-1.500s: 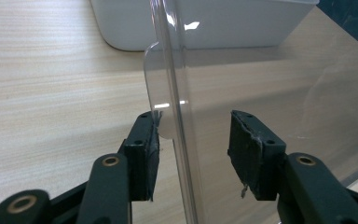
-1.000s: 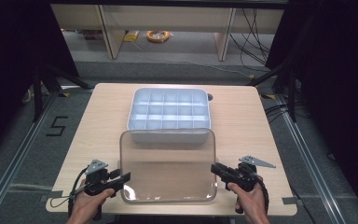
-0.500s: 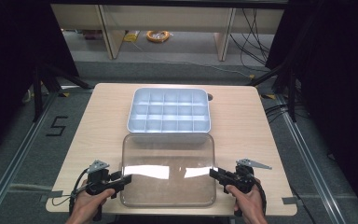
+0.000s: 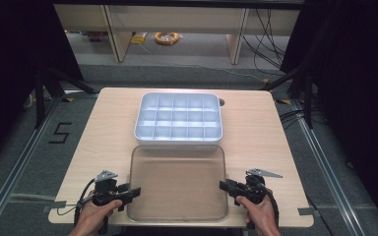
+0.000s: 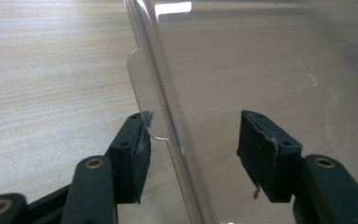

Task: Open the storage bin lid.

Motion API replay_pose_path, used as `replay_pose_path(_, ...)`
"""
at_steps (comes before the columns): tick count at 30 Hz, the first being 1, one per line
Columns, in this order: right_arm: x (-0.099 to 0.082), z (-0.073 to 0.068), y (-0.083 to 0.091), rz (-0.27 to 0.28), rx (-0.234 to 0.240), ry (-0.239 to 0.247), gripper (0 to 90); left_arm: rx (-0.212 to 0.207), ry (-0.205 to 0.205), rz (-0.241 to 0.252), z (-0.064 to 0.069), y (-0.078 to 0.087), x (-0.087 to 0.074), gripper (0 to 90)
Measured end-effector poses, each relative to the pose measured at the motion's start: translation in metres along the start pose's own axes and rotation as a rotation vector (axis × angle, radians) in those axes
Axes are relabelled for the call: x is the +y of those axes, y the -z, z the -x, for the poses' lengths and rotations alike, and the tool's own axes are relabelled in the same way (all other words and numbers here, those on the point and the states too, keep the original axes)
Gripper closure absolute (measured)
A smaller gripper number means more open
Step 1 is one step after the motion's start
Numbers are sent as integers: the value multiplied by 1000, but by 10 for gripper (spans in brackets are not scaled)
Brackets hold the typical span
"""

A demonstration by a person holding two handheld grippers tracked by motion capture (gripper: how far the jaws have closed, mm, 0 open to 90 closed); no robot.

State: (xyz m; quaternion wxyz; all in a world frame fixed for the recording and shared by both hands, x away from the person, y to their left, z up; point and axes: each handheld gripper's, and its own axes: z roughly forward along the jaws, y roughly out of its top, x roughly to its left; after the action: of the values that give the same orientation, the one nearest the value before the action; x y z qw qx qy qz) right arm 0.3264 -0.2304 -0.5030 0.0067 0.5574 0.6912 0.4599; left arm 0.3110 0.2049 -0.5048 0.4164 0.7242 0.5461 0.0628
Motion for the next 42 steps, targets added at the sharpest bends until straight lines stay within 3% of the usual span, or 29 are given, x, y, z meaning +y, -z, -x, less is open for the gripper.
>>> replay_pose_path(1, 0, -1, 0, -3, 4, -8, 604, 0, -1, -6, 0, 0, 0, 433)
replay_pose_path(2, 0, 3, -2, 9, 4, 30, 599, 0, -18, -26, -2, 0, 0, 432)
replay_pose_path(8, -1, 6, -6, -14, -5, 39, 575, 6, 1, -32, -3, -4, -2, 421)
replay_pose_path(9, -2, 6, -8, -13, -14, 40, 568, 2, -25, -44, -4, -3, -2, 419)
replay_pose_path(14, -2, 5, -10, -38, -24, 43, 545, 7, 1, -45, -4, -7, -3, 406)
replay_pose_path(15, -3, 6, -11, -33, -26, 50, 541, 7, -27, -61, -5, -5, -2, 406)
replay_pose_path(17, -3, 6, -12, -44, -31, 45, 532, 15, -9, -47, -4, -7, -3, 405)
replay_pose_path(21, -3, 5, -12, -54, -39, 46, 517, 26, -38, -50, -3, -7, -3, 392)
replay_pose_path(23, -2, 6, -12, -46, -52, 48, 498, 40, -28, -41, -2, -8, -3, 378)
replay_pose_path(24, -2, 7, -11, -45, -34, 43, 498, 44, -34, -45, -2, -7, -3, 373)
replay_pose_path(25, -2, 7, -11, -47, -51, 43, 498, 23, -51, -34, -4, -8, -3, 370)
replay_pose_path(26, -2, 7, -11, -47, -47, 38, 498, 41, -49, -58, -3, -5, -3, 354)
replay_pose_path(30, 1, 9, -9, 0, -50, 30, 451, 67, -57, -53, -1, -4, -2, 279)
replay_pose_path(31, 2, 8, -8, 18, -55, 40, 443, 74, 2, -63, 3, -3, -3, 266)
replay_pose_path(32, 3, 7, -6, 13, -53, 37, 434, 67, -65, -52, -2, -2, -1, 264)
replay_pose_path(40, 6, 2, -1, 39, -47, 87, 402, 51, -50, -4, 2, 1, 1, 276)
replay_pose_path(41, 7, -3, 2, 30, -44, 38, 395, 52, -47, -2, 2, 2, 2, 276)
replay_pose_path(42, 8, 0, 2, 53, -46, 96, 386, 35, -61, 2, 2, 3, 3, 276)
